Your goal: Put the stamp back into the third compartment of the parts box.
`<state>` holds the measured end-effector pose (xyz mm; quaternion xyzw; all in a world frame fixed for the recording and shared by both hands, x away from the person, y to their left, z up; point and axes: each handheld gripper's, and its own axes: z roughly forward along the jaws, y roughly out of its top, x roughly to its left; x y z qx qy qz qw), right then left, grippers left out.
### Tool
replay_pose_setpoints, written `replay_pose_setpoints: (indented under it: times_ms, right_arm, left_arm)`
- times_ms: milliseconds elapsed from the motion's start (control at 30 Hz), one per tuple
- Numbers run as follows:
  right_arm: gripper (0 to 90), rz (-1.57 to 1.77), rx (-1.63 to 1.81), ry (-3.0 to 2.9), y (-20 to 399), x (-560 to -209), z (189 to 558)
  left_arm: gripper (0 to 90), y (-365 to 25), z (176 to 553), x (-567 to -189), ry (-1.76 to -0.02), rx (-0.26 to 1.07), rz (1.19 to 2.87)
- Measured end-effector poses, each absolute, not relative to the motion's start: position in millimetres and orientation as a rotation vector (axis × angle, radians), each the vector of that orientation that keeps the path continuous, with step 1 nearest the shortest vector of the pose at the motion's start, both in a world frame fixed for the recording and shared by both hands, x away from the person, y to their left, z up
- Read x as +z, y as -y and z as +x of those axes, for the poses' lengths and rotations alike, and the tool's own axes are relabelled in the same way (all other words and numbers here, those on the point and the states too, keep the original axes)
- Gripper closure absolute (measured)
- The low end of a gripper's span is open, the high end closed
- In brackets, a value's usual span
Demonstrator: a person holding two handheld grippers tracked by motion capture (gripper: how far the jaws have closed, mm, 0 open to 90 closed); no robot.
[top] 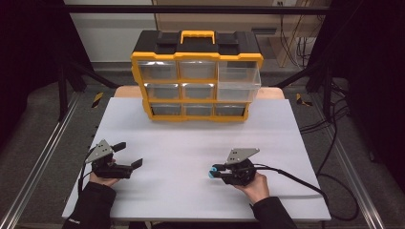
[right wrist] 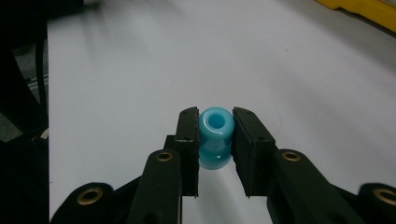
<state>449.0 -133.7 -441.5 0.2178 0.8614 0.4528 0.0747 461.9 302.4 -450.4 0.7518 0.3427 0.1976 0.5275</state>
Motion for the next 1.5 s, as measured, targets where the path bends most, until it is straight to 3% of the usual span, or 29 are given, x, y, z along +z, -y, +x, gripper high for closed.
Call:
replay_pose_setpoints:
  times_ms: [1500]
  right_arm:
    - [73.0, 0.76, 1.445, -2.445, 175.6, -374.6, 448.1]
  left_arm:
    - [0.0, -303.1, 461.9, -450.6, -0.821, 0.474, 1.795]
